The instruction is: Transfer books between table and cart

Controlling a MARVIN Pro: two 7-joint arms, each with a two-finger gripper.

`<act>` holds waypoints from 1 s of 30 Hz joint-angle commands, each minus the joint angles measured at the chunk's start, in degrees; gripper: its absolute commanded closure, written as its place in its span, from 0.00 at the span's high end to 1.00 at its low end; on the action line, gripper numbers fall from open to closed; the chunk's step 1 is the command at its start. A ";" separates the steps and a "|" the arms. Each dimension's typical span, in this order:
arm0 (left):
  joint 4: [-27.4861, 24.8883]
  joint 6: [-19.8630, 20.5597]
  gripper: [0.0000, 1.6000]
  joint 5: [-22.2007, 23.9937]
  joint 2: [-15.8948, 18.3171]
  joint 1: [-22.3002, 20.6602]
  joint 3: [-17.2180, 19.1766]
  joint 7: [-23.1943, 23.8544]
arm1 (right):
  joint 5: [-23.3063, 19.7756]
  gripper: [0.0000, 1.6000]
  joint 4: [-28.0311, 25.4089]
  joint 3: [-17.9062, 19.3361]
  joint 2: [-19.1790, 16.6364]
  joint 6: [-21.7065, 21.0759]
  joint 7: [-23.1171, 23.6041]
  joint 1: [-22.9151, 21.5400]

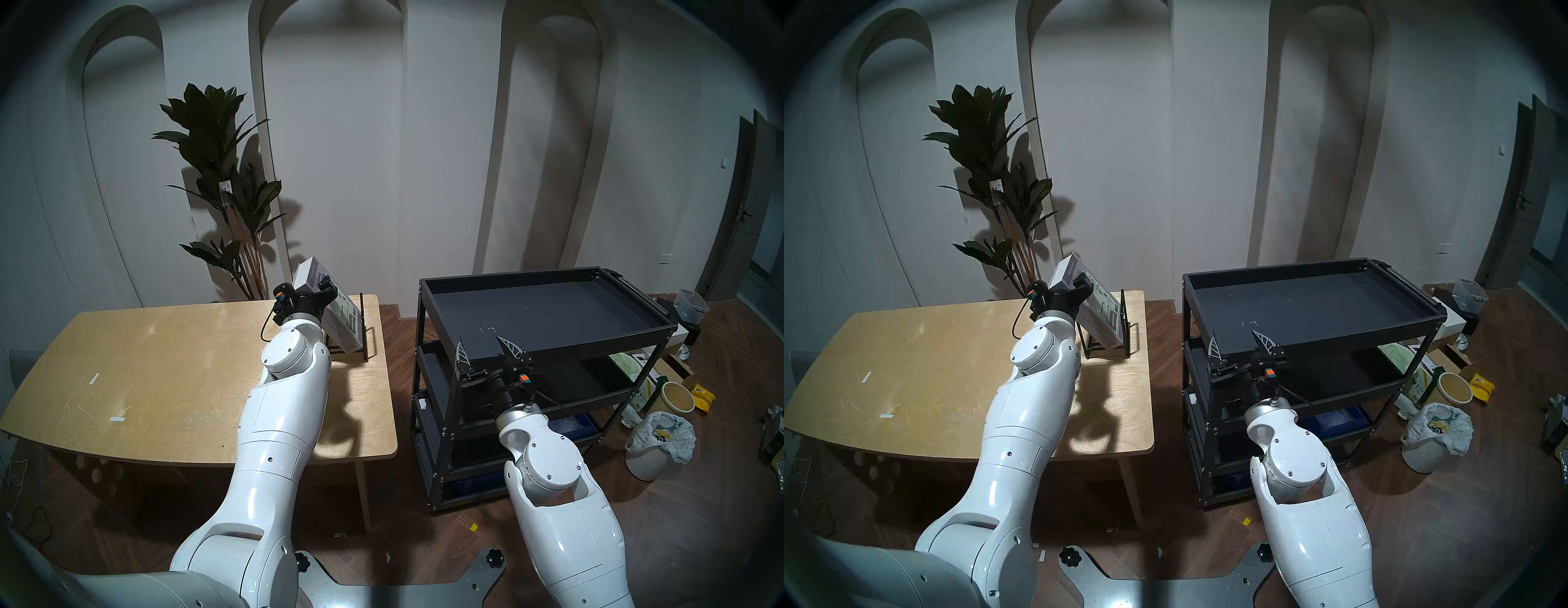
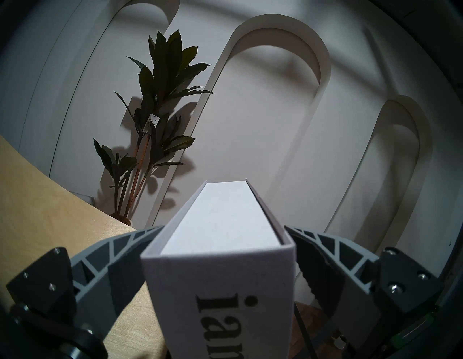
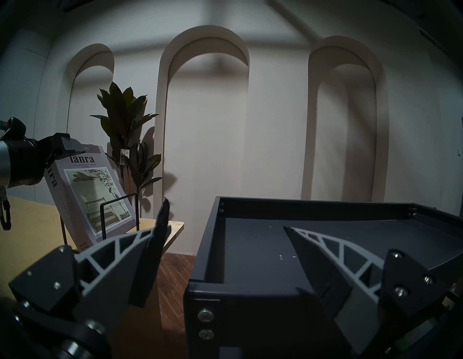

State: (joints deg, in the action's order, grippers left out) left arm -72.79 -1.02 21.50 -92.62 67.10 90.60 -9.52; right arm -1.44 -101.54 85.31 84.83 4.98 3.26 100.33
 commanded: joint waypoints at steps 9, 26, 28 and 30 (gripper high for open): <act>-0.03 -1.83 0.27 0.15 0.02 -2.08 0.44 0.85 | 0.19 1.00 -0.61 -0.47 0.22 0.61 -0.09 -1.08; -5.75 -1.31 0.00 0.26 -0.75 0.59 -0.61 1.88 | 0.15 1.00 -0.23 -0.86 0.26 0.78 -0.19 -1.45; -6.76 -1.06 0.00 0.39 -0.93 1.11 -0.91 1.99 | 0.17 1.00 -0.24 -0.88 0.27 0.78 -0.24 -1.44; -7.73 -0.99 0.00 0.22 -1.00 1.54 -1.27 1.96 | 0.16 1.00 -0.25 -0.89 0.28 0.75 -0.26 -1.42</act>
State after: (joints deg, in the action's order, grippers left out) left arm -75.87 -2.01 21.94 -92.95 68.28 90.52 -8.14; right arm -1.12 -100.61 84.47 84.92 5.02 2.96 99.52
